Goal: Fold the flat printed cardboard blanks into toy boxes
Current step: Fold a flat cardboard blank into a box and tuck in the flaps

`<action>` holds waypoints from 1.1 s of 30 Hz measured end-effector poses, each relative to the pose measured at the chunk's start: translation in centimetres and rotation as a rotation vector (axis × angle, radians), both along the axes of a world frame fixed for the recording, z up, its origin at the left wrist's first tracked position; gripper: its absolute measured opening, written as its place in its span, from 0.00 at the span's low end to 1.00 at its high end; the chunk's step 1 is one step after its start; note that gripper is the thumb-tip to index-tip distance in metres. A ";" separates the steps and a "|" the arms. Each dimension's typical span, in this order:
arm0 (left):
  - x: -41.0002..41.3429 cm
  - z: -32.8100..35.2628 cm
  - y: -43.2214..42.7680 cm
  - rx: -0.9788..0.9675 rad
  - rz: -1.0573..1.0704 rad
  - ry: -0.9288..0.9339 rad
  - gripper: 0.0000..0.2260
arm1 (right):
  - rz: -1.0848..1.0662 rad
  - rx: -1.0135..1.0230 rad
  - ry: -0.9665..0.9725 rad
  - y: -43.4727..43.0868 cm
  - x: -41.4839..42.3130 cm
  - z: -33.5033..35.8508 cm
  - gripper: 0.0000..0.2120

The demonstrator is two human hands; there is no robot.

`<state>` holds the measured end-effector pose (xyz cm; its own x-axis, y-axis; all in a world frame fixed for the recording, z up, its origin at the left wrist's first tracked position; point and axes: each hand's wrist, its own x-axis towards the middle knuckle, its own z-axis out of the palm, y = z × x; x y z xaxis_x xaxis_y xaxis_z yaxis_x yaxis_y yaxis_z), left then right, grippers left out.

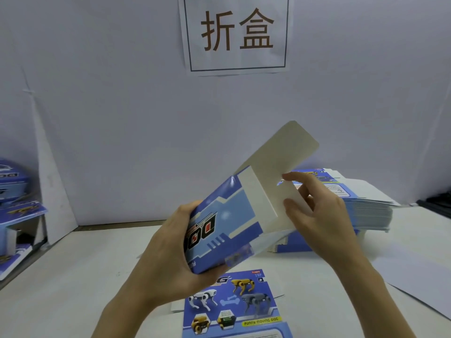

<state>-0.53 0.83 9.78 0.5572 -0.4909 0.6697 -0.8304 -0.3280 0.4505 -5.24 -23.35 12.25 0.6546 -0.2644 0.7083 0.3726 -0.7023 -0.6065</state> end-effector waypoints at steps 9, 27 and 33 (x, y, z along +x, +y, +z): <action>-0.3 -0.1 -1.1 -0.017 0.058 -0.085 0.33 | -0.010 -0.030 -0.109 0.3 0.2 -0.1 0.07; 0.4 -0.1 0.0 -0.109 -0.043 -0.005 0.39 | 0.689 0.805 0.323 1.2 0.2 -0.2 0.10; 0.9 0.6 1.4 -0.127 -0.099 0.230 0.40 | 0.502 0.600 0.510 1.4 0.1 -0.2 0.19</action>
<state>0.39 2.28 10.33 0.6551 -0.4704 0.5912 -0.7269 -0.1790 0.6631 -5.17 -21.98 12.09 0.9855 -0.0953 0.1406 0.1366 -0.0471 -0.9895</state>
